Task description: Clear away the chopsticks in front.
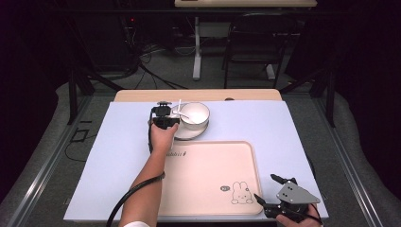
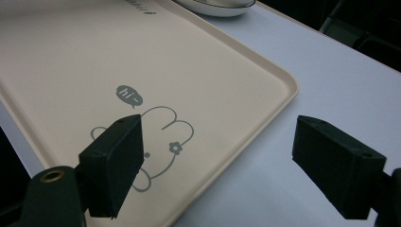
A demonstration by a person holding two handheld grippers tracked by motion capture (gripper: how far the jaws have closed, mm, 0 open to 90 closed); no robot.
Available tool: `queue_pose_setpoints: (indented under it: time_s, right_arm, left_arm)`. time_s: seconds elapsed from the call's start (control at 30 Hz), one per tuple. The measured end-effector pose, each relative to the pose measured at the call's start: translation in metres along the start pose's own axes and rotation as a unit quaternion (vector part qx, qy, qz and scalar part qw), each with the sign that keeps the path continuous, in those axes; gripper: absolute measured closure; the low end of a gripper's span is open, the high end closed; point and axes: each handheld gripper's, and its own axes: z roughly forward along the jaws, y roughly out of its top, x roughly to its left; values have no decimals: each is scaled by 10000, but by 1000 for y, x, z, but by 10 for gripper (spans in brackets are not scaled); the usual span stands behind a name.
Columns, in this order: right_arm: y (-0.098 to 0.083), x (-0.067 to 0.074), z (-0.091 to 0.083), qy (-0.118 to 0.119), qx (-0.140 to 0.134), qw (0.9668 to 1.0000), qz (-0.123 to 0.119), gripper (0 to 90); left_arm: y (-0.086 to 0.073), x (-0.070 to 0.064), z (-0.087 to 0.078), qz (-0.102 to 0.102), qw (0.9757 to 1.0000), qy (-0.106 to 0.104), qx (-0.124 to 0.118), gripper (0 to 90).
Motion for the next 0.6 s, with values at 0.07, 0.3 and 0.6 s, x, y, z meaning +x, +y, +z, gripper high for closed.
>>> queue_pose_setpoints:
  time_s: [0.07, 0.3, 0.6]
  right_arm:
    - [0, 0, 0, 8, 4, 10000, -1, 170]
    - [0, 0, 0, 18, 8, 10000, -3, 170]
    - [0, 0, 0, 35, 8, 10000, -3, 170]
  left_arm:
    - [1, -1, 2, 8, 10000, 2, 16, 724]
    - [4, 3, 7, -186, 9998, -54, 26, 759]
    - [4, 6, 11, -444, 9989, -161, 15, 821]
